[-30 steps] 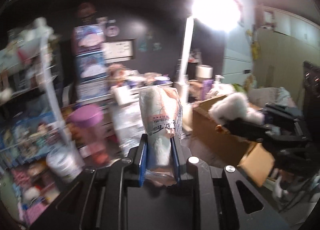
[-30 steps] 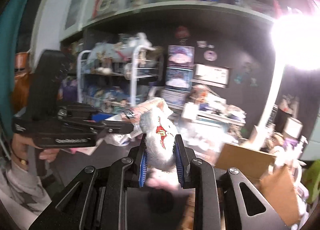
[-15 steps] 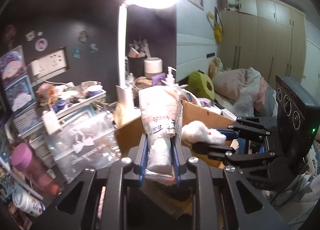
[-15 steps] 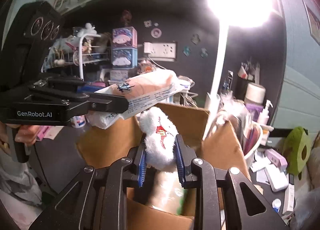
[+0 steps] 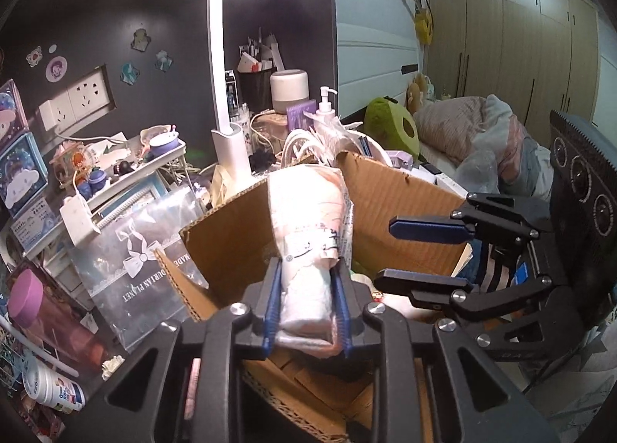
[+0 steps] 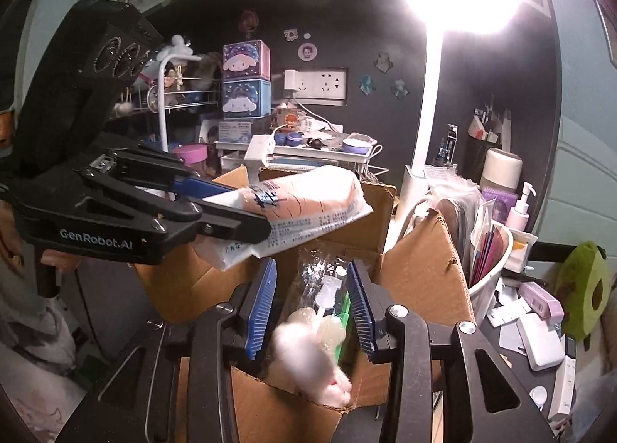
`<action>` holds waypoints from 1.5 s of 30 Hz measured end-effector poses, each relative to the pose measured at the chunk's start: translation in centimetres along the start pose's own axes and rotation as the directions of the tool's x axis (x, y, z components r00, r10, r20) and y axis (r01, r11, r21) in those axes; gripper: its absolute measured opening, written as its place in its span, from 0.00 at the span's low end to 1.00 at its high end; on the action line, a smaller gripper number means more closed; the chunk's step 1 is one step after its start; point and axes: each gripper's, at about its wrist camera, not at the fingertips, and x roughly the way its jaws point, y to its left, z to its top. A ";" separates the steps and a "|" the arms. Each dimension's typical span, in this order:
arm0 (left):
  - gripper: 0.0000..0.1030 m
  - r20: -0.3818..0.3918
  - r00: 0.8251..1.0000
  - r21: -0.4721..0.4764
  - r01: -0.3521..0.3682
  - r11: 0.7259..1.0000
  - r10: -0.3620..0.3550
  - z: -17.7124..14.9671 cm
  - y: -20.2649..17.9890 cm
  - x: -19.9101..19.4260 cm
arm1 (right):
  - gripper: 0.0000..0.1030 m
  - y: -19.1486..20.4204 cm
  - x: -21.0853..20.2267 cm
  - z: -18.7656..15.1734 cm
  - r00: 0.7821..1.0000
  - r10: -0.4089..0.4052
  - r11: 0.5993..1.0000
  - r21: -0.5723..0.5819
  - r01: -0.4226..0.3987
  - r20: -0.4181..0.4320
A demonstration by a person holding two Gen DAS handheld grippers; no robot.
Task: Organize soft objects
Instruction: 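Carry the package and white plush into the box with both tools and release, then move both tools back to the desk and lower the right tool onto the pink pig plush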
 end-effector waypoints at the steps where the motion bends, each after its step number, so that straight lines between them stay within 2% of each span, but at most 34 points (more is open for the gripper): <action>1: 0.30 -0.002 1.000 -0.002 0.000 1.000 0.000 0.0 0.0 0.0 | 0.33 0.0 0.0 0.0 1.000 0.000 1.000 0.001 0.000 0.000; 3: 0.46 0.009 1.000 -0.021 0.015 1.000 -0.015 -0.1 0.2 -0.2 | 0.33 -0.1 0.0 0.0 1.000 0.001 1.000 0.002 -0.001 -0.001; 9: 0.65 0.077 0.996 -0.067 0.042 0.997 -0.036 -0.3 1.5 -2.5 | 0.34 0.6 -0.2 0.1 1.000 -0.018 1.000 0.001 0.018 -0.014; 12: 0.71 0.130 0.991 -0.097 0.035 0.995 -0.023 -1.0 2.9 -4.8 | 0.35 1.2 -0.4 0.5 1.000 -0.028 1.000 -0.005 0.027 -0.014; 20: 0.73 0.188 0.976 -0.181 -0.076 0.981 0.111 -4.9 7.5 -10.0 | 0.35 5.2 -1.7 2.6 0.998 -0.017 0.999 -0.030 0.019 0.054; 24: 0.74 0.177 0.966 -0.222 -0.148 0.964 0.189 -7.5 9.9 -11.4 | 0.35 8.4 -1.7 3.8 0.996 0.028 0.997 -0.068 -0.023 0.083; 28: 0.74 0.135 0.955 -0.274 -0.221 0.936 0.265 -10.8 12.9 -11.9 | 0.35 12.1 -0.7 4.5 0.994 0.086 0.989 -0.127 -0.077 0.069; 33: 0.74 0.082 0.954 -0.316 -0.250 0.915 0.289 -14.5 15.7 -11.6 | 0.35 16.8 2.6 4.4 0.987 0.159 0.973 -0.170 -0.159 -0.016; 38: 0.74 0.024 0.956 -0.343 -0.267 0.901 0.293 -17.4 17.8 -10.3 | 0.35 19.7 7.2 3.2 0.974 0.182 0.969 -0.141 -0.201 -0.135; 40: 0.74 0.012 0.960 -0.353 -0.256 0.900 0.278 -18.3 18.4 -9.8 | 0.51 20.1 9.2 2.6 0.968 0.178 0.973 -0.111 -0.200 -0.178; 41: 0.74 0.006 0.964 -0.359 -0.247 0.900 0.268 -18.8 18.8 -9.5 | 0.55 20.2 10.4 2.2 0.964 0.177 0.976 -0.090 -0.198 -0.200; 45: 0.74 -0.020 0.970 -0.374 -0.233 0.897 0.243 -20.0 19.8 -8.1 | 0.59 20.0 13.9 0.9 0.956 0.110 0.990 -0.054 -0.129 -0.270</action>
